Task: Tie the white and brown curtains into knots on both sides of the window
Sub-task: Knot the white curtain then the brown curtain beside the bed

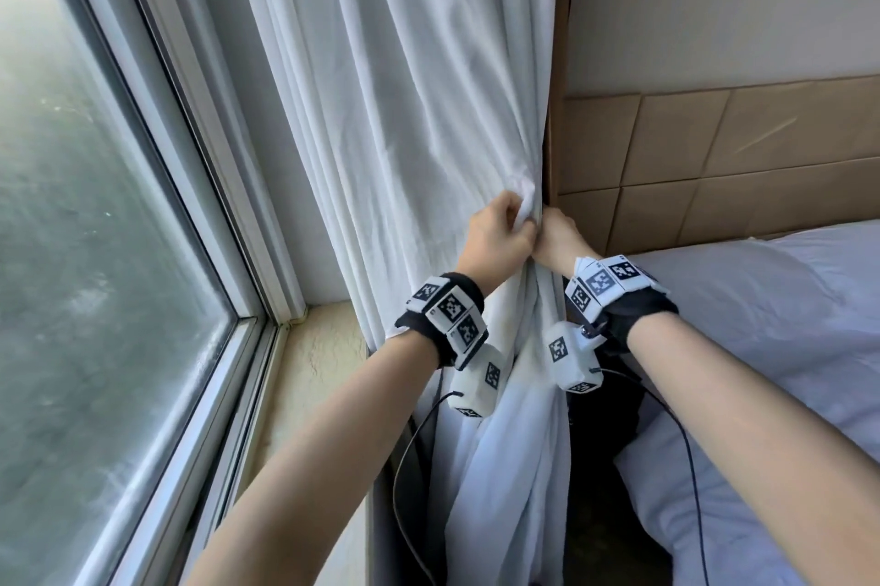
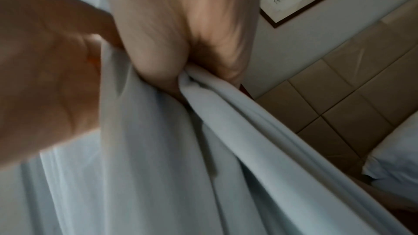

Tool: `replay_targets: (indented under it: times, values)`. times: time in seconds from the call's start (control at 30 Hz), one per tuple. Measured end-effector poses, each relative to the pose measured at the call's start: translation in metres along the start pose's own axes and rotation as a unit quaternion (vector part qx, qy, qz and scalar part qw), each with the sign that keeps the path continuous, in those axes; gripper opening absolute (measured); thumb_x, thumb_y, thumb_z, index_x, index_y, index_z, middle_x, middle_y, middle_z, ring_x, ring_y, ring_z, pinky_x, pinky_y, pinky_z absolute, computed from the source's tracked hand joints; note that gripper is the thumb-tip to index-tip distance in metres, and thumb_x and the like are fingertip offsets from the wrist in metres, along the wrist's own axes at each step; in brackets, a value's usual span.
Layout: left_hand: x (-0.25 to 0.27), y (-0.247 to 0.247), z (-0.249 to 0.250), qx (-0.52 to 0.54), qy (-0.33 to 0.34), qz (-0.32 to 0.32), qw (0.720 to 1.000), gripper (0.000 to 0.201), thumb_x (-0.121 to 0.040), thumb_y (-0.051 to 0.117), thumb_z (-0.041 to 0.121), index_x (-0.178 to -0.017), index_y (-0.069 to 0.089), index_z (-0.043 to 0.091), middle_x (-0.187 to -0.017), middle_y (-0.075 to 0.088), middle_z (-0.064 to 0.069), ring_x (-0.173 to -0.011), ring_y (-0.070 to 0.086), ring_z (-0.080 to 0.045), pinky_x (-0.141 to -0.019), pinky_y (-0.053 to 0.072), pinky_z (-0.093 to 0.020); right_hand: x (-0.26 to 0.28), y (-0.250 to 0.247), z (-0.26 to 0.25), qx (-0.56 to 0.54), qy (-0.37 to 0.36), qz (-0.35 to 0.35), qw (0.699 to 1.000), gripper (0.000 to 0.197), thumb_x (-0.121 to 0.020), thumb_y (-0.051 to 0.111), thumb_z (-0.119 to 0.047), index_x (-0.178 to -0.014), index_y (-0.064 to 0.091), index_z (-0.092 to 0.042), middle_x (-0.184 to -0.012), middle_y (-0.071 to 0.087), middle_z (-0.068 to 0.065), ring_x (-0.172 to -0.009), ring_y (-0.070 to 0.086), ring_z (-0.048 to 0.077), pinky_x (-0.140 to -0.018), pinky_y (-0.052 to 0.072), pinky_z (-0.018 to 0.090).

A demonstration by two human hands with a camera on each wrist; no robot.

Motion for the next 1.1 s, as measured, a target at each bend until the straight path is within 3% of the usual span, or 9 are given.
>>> replay_targets:
  times: [0.13, 0.43, 0.57, 0.67, 0.77, 0.83, 0.93, 1.0, 1.1]
  values:
    - [0.02, 0.011, -0.02, -0.079, -0.02, -0.03, 0.996, 0.014, -0.085, 0.047, 0.003, -0.099, 0.049, 0.0, -0.079, 0.06, -0.016, -0.073, 0.058, -0.035, -0.057, 0.036, -0.032, 0.002, 0.0, 0.006, -0.026, 0.009, 0.0, 1.0, 0.039, -0.087, 0.047, -0.007, -0.125, 0.057, -0.005, -0.12, 0.06, 0.023, -0.113, 0.056, 0.038, -0.09, 0.045, 0.032]
    - [0.028, 0.026, -0.036, -0.117, -0.063, 0.002, 0.991, 0.035, -0.074, 0.047, -0.002, -0.109, 0.046, 0.003, -0.097, 0.062, -0.018, -0.088, 0.061, -0.039, -0.071, 0.053, -0.046, 0.011, 0.015, 0.002, -0.05, -0.003, -0.043, 0.998, 0.041, -0.083, 0.05, -0.024, -0.123, 0.057, -0.016, -0.119, 0.062, 0.012, -0.11, 0.058, 0.03, -0.095, 0.047, 0.035]
    - [0.026, 0.03, -0.04, -0.153, -0.061, -0.063, 0.984, 0.036, -0.079, 0.049, 0.007, -0.114, 0.047, -0.002, -0.101, 0.057, -0.017, -0.092, 0.059, -0.032, -0.074, 0.049, -0.037, 0.017, 0.015, -0.002, -0.132, 0.004, -0.096, 0.987, 0.024, -0.079, 0.053, -0.038, -0.091, 0.062, -0.02, -0.092, 0.064, 0.0, -0.094, 0.059, 0.02, -0.079, 0.045, 0.033]
    - [0.026, 0.04, -0.043, -0.213, -0.061, -0.16, 0.962, 0.062, -0.072, 0.049, 0.013, -0.132, 0.039, 0.0, -0.124, 0.051, -0.021, -0.118, 0.05, -0.031, -0.09, 0.046, -0.033, 0.014, 0.022, -0.002, -0.106, 0.026, -0.111, 0.988, 0.075, -0.065, 0.066, -0.073, -0.115, 0.061, -0.016, -0.113, 0.066, -0.003, -0.106, 0.062, 0.016, -0.094, 0.046, 0.035]
    - [0.039, 0.046, -0.046, -0.238, -0.089, -0.274, 0.927, 0.094, -0.082, 0.059, 0.024, -0.151, -0.001, 0.003, -0.155, 0.009, -0.022, -0.146, 0.008, -0.033, -0.117, 0.021, -0.037, 0.007, 0.019, -0.003, -0.011, -0.005, -0.063, 0.998, 0.056, -0.08, 0.068, -0.049, -0.121, 0.058, -0.013, -0.116, 0.066, 0.005, -0.106, 0.063, 0.023, -0.093, 0.05, 0.034]
    - [0.042, 0.037, -0.049, -0.163, -0.113, -0.3, 0.933, 0.096, -0.085, 0.064, 0.031, -0.152, -0.001, 0.006, -0.155, 0.014, -0.016, -0.144, 0.016, -0.027, -0.116, 0.021, -0.038, 0.005, 0.01, 0.001, -0.019, 0.0, -0.042, 0.999, 0.043, -0.088, 0.063, -0.034, -0.122, 0.056, -0.009, -0.118, 0.063, 0.01, -0.107, 0.061, 0.027, -0.09, 0.047, 0.03]
    - [0.024, 0.004, -0.057, -0.035, -0.104, -0.236, 0.966, 0.033, -0.091, 0.057, 0.021, -0.118, 0.058, 0.002, -0.105, 0.063, -0.012, -0.093, 0.059, -0.02, -0.09, 0.05, -0.042, 0.001, 0.005, 0.007, -0.04, 0.021, -0.051, 0.998, 0.053, -0.086, 0.067, -0.036, -0.126, 0.051, -0.005, -0.124, 0.058, 0.011, -0.114, 0.057, 0.026, -0.099, 0.044, 0.033]
    - [0.008, -0.029, -0.072, -0.029, -0.1, -0.122, 0.987, 0.016, -0.093, 0.053, 0.008, -0.093, 0.068, 0.003, -0.087, 0.068, -0.01, -0.079, 0.063, -0.022, -0.083, 0.054, -0.042, -0.005, 0.007, 0.014, -0.054, 0.024, -0.056, 0.997, 0.059, -0.081, 0.07, -0.038, -0.126, 0.051, -0.006, -0.122, 0.06, 0.009, -0.115, 0.057, 0.025, -0.103, 0.043, 0.037]
    - [-0.006, -0.07, -0.093, 0.015, -0.126, 0.024, 0.992, 0.014, -0.091, 0.059, 0.012, -0.104, 0.063, 0.009, -0.095, 0.066, -0.009, -0.087, 0.063, -0.023, -0.083, 0.054, -0.039, 0.002, 0.007, 0.009, -0.092, 0.024, -0.065, 0.993, 0.051, -0.087, 0.066, -0.029, -0.126, 0.045, -0.003, -0.115, 0.054, 0.003, -0.108, 0.053, 0.019, -0.101, 0.041, 0.033]
Point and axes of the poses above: each hand's wrist, its own x-axis away from the middle knuckle, its own y-axis out of the palm, z = x × y, the point moved 6 cm from there along -x, towards the middle knuckle
